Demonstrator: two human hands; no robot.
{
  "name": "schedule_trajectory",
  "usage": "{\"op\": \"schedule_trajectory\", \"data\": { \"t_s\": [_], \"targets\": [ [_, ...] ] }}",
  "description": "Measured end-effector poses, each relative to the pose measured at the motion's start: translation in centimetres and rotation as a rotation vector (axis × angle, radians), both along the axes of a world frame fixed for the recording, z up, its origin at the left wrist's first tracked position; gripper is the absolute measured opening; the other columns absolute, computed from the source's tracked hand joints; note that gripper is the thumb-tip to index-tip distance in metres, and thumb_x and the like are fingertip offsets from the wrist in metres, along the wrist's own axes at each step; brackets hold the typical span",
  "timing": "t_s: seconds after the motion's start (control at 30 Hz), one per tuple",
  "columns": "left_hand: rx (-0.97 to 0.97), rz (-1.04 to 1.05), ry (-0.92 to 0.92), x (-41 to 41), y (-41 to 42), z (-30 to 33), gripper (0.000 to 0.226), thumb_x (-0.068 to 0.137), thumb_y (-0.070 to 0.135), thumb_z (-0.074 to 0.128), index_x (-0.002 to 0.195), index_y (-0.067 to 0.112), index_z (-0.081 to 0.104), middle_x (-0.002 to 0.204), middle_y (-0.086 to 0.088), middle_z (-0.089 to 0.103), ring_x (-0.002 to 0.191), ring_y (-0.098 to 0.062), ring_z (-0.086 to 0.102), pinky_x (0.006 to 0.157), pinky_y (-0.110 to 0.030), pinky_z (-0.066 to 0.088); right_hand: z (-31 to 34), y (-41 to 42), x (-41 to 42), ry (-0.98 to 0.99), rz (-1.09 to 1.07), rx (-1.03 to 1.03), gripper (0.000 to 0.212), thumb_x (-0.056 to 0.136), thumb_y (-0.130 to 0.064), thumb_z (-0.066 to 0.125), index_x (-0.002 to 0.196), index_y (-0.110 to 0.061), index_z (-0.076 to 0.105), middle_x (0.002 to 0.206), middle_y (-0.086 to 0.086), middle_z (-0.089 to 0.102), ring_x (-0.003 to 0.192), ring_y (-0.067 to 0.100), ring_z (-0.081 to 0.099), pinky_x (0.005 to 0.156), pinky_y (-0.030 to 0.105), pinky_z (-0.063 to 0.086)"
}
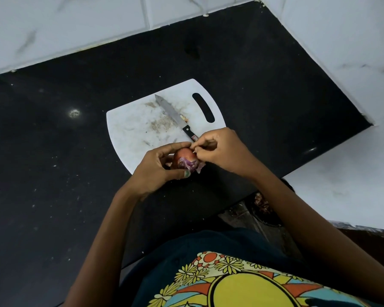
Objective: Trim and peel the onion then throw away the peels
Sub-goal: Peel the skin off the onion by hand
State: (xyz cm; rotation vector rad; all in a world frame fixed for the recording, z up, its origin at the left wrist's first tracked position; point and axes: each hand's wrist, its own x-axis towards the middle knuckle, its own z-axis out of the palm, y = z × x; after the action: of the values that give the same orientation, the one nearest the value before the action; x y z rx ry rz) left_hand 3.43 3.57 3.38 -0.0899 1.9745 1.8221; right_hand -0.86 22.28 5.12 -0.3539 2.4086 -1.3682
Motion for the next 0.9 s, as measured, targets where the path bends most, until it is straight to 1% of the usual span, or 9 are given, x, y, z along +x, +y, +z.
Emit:
{"op": "schedule_trajectory", "data": {
  "t_s": [0.1, 0.17, 0.23, 0.33, 0.47, 0.63, 0.77, 0.83, 0.9],
  "targets": [
    [-0.034, 0.021, 0.017, -0.17, -0.12, -0.04, 0.06, 0.067, -0.005, 0.079, 0.114, 0.029, 0.064, 0.113, 0.002, 0.067, 0.103, -0.02, 0.064, 0.09, -0.031, 0.054, -0.05, -0.11, 0.24, -0.061, 0.02, -0.03, 0.021, 0.078, -0.022, 0.075, 0.097, -0.013, 0.072, 0.085, -0.002, 0.073, 0.072, 0.018, 0.072, 0.071, 0.03, 0.06],
    [-0.068, 0.01, 0.035, -0.35, -0.27, 0.03, 0.06, 0.067, -0.004, 0.079, 0.115, 0.03, 0.064, 0.113, 0.004, 0.067, 0.104, -0.018, 0.063, 0.09, -0.03, 0.054, -0.1, -0.25, 0.44, -0.052, 0.028, -0.026, 0.026, 0.075, -0.025, 0.078, 0.098, -0.015, 0.071, 0.088, -0.008, 0.071, 0.077, 0.012, 0.071, 0.074, 0.026, 0.058],
    [-0.087, -0.014, 0.042, -0.41, -0.3, 0.11, 0.06, 0.067, -0.003, 0.079, 0.114, 0.031, 0.064, 0.114, 0.005, 0.066, 0.104, -0.017, 0.063, 0.09, -0.029, 0.054, -0.17, -0.38, 0.42, -0.035, 0.024, -0.014, 0.023, 0.075, -0.02, 0.078, 0.095, -0.012, 0.072, 0.084, -0.005, 0.071, 0.078, 0.007, 0.069, 0.074, 0.023, 0.057],
    [-0.089, -0.032, 0.036, -0.33, -0.15, 0.06, 0.06, 0.068, -0.002, 0.08, 0.115, 0.031, 0.064, 0.113, 0.005, 0.066, 0.104, -0.019, 0.063, 0.091, -0.028, 0.053, -0.07, -0.31, 0.07, -0.036, 0.028, -0.002, 0.017, 0.074, -0.014, 0.077, 0.089, -0.008, 0.072, 0.081, 0.001, 0.073, 0.073, 0.008, 0.069, 0.072, 0.022, 0.057],
    [-0.088, -0.06, 0.035, -0.41, 0.02, 0.09, 0.059, 0.07, 0.0, 0.079, 0.116, 0.033, 0.061, 0.113, 0.007, 0.065, 0.105, -0.018, 0.062, 0.092, -0.026, 0.053, 0.18, -0.15, -0.11, -0.019, 0.038, 0.028, 0.015, 0.073, -0.014, 0.076, 0.086, -0.007, 0.073, 0.077, 0.002, 0.073, 0.07, 0.01, 0.07, 0.071, 0.028, 0.059],
    [-0.101, -0.078, 0.032, -0.51, -0.21, -0.17, 0.059, 0.07, 0.003, 0.079, 0.117, 0.034, 0.062, 0.115, 0.005, 0.065, 0.106, -0.018, 0.062, 0.09, -0.026, 0.053, 0.15, -0.28, -0.02, 0.011, 0.051, 0.044, 0.012, 0.074, -0.014, 0.074, 0.083, -0.006, 0.074, 0.075, 0.004, 0.073, 0.069, 0.016, 0.07, 0.07, 0.037, 0.059],
    [-0.066, -0.075, 0.012, -0.38, -0.27, -0.13, 0.059, 0.072, 0.0, 0.077, 0.12, 0.029, 0.061, 0.115, 0.008, 0.065, 0.104, -0.014, 0.062, 0.08, -0.015, 0.051, 0.1, -0.17, -0.05, 0.021, 0.055, 0.031, 0.009, 0.076, -0.009, 0.071, 0.084, -0.004, 0.075, 0.073, 0.006, 0.073, 0.067, 0.019, 0.069, 0.066, 0.034, 0.058],
    [-0.05, -0.073, -0.01, -0.29, -0.4, -0.22, 0.06, 0.072, -0.002, 0.076, 0.12, 0.031, 0.062, 0.115, 0.007, 0.065, 0.104, -0.013, 0.063, 0.083, -0.018, 0.051, 0.02, -0.01, -0.11, 0.023, 0.055, 0.012, 0.008, 0.078, -0.006, 0.069, 0.082, -0.003, 0.075, 0.073, 0.005, 0.073, 0.066, 0.018, 0.069, 0.065, 0.03, 0.059],
    [-0.003, -0.063, -0.033, -0.2, -0.55, -0.31, 0.061, 0.071, -0.004, 0.076, 0.12, 0.03, 0.062, 0.119, 0.004, 0.065, 0.106, -0.014, 0.063, 0.089, -0.024, 0.052, -0.08, 0.13, -0.16, 0.006, 0.035, -0.021, 0.008, 0.079, -0.004, 0.067, 0.082, -0.002, 0.074, 0.074, 0.004, 0.073, 0.066, 0.014, 0.07, 0.064, 0.025, 0.058]
  ]
}}
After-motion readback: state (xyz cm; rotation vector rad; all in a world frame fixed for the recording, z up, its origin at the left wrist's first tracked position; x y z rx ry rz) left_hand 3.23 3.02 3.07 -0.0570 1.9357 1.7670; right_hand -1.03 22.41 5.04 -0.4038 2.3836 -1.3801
